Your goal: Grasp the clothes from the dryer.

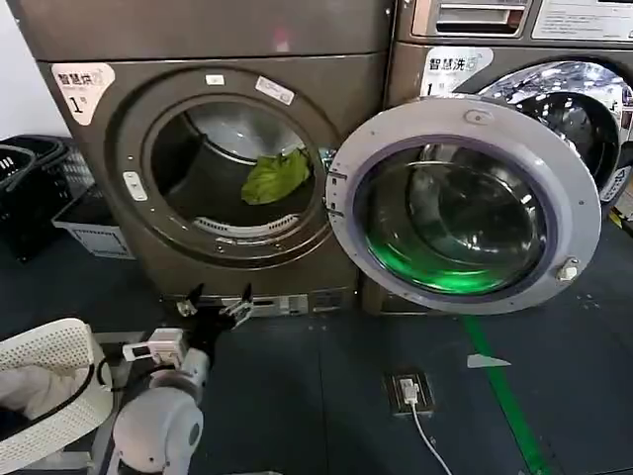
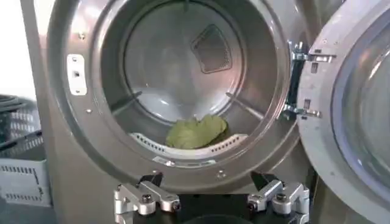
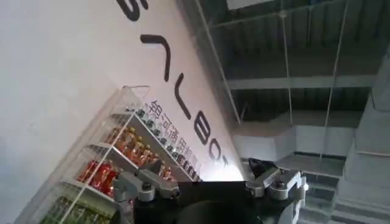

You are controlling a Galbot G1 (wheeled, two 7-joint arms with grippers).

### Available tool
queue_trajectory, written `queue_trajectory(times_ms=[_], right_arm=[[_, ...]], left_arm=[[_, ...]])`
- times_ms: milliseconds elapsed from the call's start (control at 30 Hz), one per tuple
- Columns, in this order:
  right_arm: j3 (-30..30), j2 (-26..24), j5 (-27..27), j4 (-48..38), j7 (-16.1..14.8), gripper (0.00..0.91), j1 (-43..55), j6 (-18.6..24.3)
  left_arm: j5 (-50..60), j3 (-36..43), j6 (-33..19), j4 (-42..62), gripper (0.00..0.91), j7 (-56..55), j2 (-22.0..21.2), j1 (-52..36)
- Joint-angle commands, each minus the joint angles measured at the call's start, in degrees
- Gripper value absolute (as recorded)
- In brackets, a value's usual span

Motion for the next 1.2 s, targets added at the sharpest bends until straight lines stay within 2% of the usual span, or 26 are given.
queue_trajectory(times_ms=[33,1200], right_arm=[[0.09,-0.01,0.34,0.07,-0.07,0.907,-0.05,0.08],[-0.96,0.45,0.2,0.1,-0.76,0.907,1.08,0.24]], left_arm=[[-0.05,-0.06,0.03,-0.11,0.907,0.03,0.09,-0.01],[0.31,-0.24,-0.1,-0.15,0.907,0.13,0.11,0.64]])
